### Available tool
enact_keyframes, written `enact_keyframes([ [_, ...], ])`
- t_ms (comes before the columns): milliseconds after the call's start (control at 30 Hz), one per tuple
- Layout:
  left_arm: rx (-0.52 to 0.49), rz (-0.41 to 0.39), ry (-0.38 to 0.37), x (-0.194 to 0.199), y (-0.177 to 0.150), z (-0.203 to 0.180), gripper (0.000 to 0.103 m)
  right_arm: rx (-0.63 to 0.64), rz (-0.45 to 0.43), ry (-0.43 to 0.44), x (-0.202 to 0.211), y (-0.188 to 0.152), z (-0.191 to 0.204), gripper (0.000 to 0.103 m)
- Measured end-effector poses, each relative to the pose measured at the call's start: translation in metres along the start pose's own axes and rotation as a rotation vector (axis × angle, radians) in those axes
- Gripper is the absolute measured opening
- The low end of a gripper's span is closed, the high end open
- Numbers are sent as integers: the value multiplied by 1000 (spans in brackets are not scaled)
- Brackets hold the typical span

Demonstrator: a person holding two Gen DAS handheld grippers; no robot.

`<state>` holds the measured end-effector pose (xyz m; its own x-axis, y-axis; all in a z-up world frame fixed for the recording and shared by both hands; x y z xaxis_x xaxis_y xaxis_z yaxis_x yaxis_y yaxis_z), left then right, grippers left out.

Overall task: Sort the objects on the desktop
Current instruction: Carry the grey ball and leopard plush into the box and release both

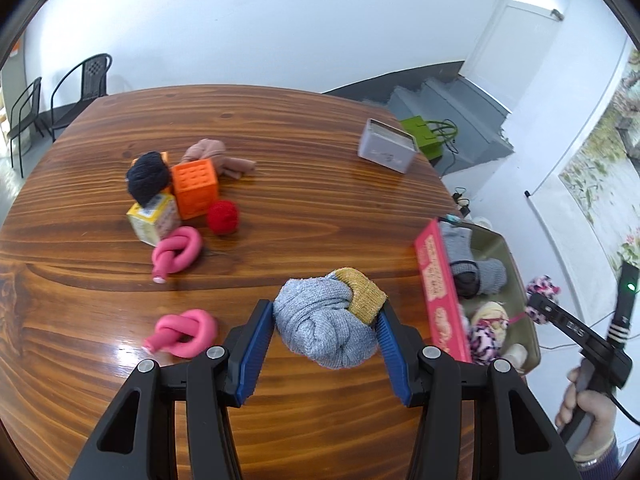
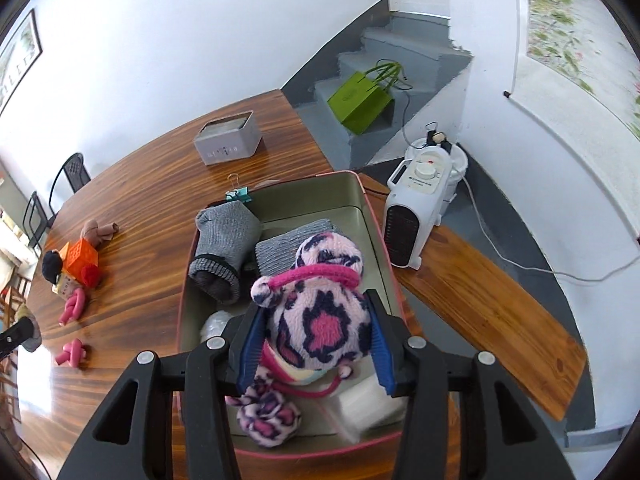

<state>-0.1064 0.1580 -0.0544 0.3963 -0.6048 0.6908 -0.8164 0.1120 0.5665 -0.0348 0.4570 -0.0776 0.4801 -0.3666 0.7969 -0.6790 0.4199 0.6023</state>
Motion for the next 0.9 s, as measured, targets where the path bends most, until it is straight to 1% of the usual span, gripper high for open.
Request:
enact_keyframes([
  [67,-8,1,-2,-2,-2,-10,53,0,10,4,-6,2,-3,58],
  [167,-17,1,-3,-5,-2,-21,53,-22,18,17,-10,3,-10,59],
  [267,-26,2,-6,-9,-1,-30,53,-29,16,32,-8,3,-15,64],
  [400,-47,12,-19,-20,2,-46,53,-39,10,36,-4,2,-26,64],
  [467,-62,23,-31,-28,4,-55,53,-55,9,41,-2,0,-32,64],
  [600,-97,62,-77,-51,8,-82,53,-85,11,45,5,-6,-47,64],
  [800,-192,96,-132,-89,21,-132,53,-115,0,21,19,-16,-71,64],
  [900,-237,103,-150,-107,32,-155,53,-134,-5,25,25,-17,-78,64],
])
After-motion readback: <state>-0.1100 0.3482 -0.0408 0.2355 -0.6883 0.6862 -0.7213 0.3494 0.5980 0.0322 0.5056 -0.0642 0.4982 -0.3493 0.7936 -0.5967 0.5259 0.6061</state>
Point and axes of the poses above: each gripper's, at about its wrist camera, not at the fingertips, and x roughly against the way its jaws point, z to its left, y to its top, the point moved 9 cm from there along -x, roughly the way its jaws point, and after that the axes turned 13 degrees about -y, right-handed, at the moved point
